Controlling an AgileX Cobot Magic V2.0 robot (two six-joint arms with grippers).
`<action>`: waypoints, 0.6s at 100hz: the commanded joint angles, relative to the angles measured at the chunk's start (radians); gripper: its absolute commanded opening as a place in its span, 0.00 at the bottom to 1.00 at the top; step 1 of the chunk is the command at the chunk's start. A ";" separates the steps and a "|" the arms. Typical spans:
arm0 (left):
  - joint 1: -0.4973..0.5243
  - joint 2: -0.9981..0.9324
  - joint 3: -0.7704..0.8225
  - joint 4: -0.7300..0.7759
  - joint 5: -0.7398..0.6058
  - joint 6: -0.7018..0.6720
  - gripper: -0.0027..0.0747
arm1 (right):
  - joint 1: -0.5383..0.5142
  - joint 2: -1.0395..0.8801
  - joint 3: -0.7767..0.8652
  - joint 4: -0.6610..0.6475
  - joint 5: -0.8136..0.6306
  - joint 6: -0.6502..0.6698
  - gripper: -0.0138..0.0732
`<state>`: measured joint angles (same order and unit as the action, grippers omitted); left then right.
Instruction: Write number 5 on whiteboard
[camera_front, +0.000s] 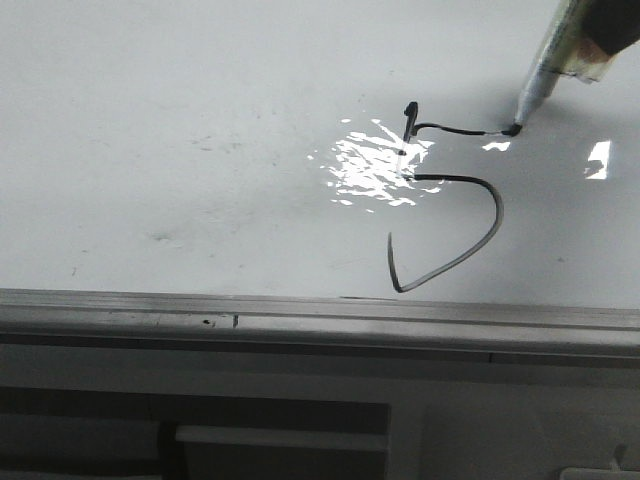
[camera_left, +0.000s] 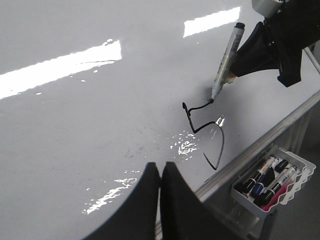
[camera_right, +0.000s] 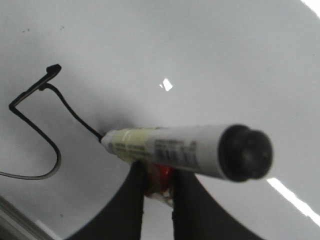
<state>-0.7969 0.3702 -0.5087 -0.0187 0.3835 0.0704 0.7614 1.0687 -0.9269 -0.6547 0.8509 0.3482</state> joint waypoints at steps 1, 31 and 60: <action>0.003 0.006 -0.025 -0.011 -0.081 -0.009 0.01 | -0.009 -0.017 -0.019 -0.069 0.001 0.001 0.09; 0.003 0.034 -0.025 -0.025 -0.054 -0.005 0.17 | 0.205 -0.193 -0.020 -0.065 -0.190 -0.006 0.09; -0.098 0.290 -0.130 -0.218 0.001 0.325 0.63 | 0.424 -0.138 -0.020 -0.065 -0.271 -0.144 0.09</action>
<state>-0.8475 0.5700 -0.5709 -0.1552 0.4531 0.2683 1.1460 0.8972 -0.9182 -0.6791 0.6701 0.2446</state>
